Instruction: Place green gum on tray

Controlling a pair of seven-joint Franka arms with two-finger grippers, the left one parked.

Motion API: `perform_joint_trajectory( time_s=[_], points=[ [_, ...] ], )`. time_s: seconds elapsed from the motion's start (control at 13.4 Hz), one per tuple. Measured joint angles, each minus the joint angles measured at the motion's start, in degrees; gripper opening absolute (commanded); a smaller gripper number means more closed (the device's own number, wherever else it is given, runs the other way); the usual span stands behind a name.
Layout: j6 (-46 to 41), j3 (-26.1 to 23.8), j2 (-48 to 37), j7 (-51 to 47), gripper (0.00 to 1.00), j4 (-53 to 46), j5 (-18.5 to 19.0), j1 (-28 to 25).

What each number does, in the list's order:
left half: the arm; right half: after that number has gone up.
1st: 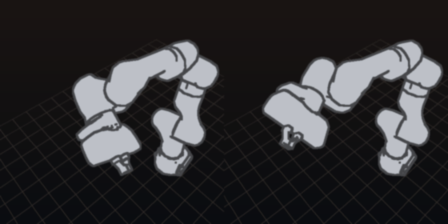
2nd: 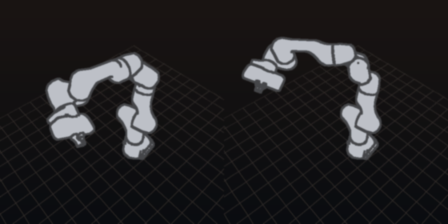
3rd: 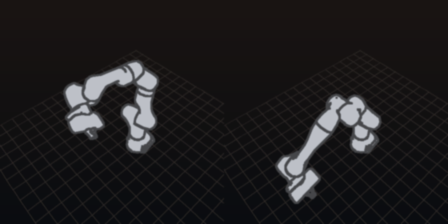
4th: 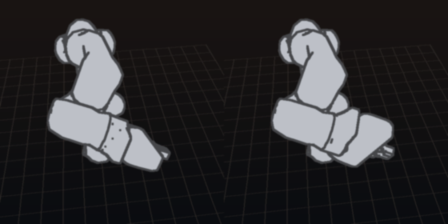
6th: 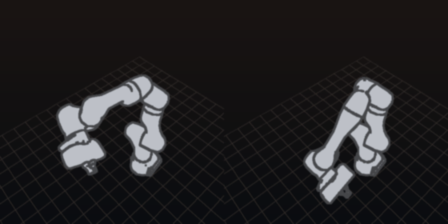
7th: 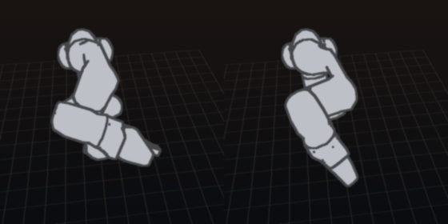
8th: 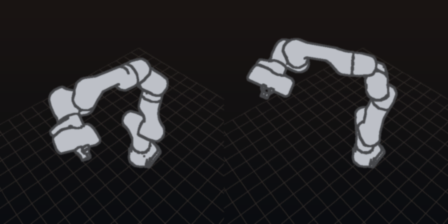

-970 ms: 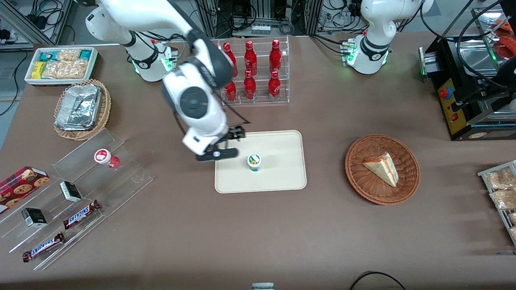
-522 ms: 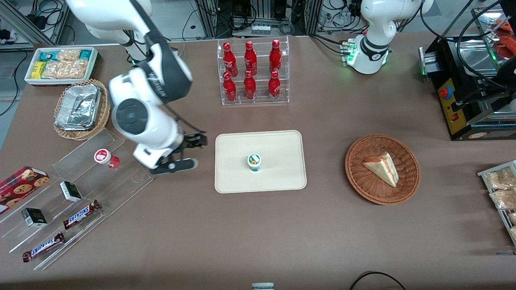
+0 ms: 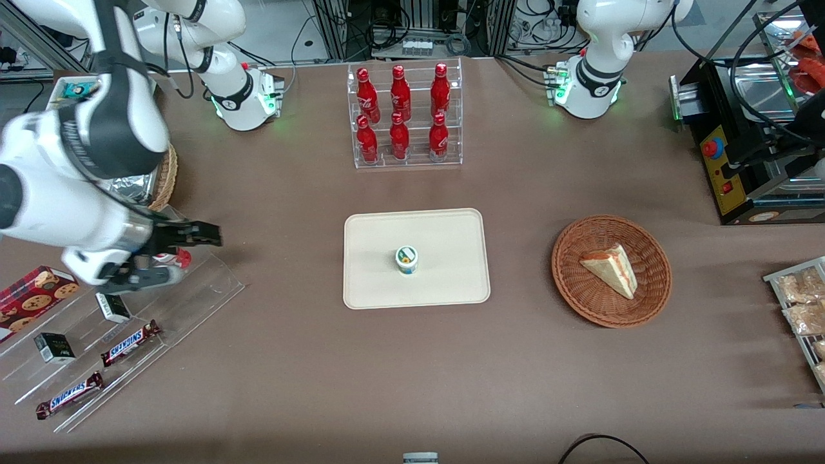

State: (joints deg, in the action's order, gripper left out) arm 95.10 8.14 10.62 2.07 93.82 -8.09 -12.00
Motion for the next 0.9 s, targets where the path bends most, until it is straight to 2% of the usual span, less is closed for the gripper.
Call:
perform_joint_trajectory(
  time_s=[0.3,0.6,0.75,0.9],
  points=[
    [-0.85,-3.12,-3.95,2.15,1.00,2.62,1.05,8.01],
    [-5.01,-3.77,-7.56,2.26,1.00,2.79,3.34,11.22],
    [-6.16,-4.96,-8.91,2.25,1.00,3.08,6.56,12.62],
    [-7.63,-6.46,-9.92,0.78,1.00,3.16,8.12,13.44]
  ],
)
